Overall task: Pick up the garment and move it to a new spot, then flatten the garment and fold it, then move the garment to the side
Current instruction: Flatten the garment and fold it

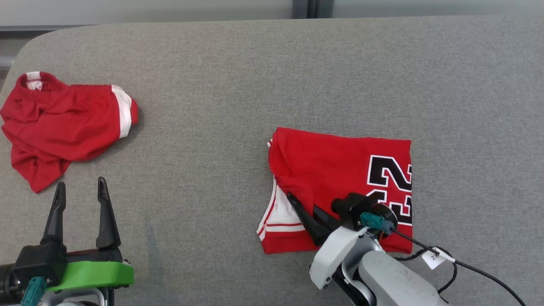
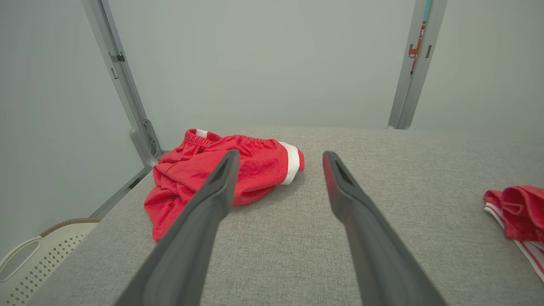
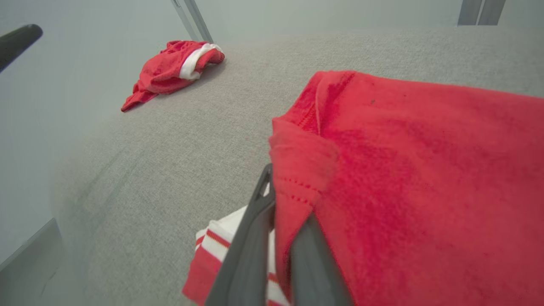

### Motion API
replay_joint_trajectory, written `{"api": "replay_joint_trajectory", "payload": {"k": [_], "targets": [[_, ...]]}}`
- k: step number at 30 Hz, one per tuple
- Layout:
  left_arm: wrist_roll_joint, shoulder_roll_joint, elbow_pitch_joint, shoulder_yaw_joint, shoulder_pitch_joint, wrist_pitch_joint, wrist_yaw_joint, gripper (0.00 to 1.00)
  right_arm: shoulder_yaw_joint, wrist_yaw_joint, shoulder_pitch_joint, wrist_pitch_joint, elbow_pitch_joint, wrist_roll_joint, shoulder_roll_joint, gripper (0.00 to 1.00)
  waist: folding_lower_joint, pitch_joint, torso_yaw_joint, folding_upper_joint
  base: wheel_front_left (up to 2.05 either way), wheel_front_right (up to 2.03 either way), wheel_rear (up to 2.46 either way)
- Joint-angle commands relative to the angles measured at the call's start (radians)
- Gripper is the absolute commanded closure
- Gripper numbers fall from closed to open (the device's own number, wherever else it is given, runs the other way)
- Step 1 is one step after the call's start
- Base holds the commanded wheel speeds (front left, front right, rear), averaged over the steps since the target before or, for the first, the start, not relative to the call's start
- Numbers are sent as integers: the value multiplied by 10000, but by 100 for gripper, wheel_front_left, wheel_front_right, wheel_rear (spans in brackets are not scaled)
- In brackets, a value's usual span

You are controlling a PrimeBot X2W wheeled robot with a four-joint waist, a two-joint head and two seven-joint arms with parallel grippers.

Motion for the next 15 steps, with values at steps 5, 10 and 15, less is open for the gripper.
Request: {"api": "replay_joint_trajectory", "payload": {"k": [5, 10, 15], "targets": [[-79, 10, 75, 24, -36, 0, 69, 0, 373, -8, 204, -25, 251, 111, -40, 0, 0, -51, 56, 0, 0, 0, 0], [-71, 10, 53, 67, 117, 0, 85, 0, 489, -8, 279, -25, 19, 242, -24, 0, 0, -190, -13, 0, 0, 0, 0], [35, 10, 13, 52, 207, 0, 74, 0, 46, -8, 432, -25, -644, 192, -179, 0, 0, -284, -154, 0, 0, 0, 0]]}}
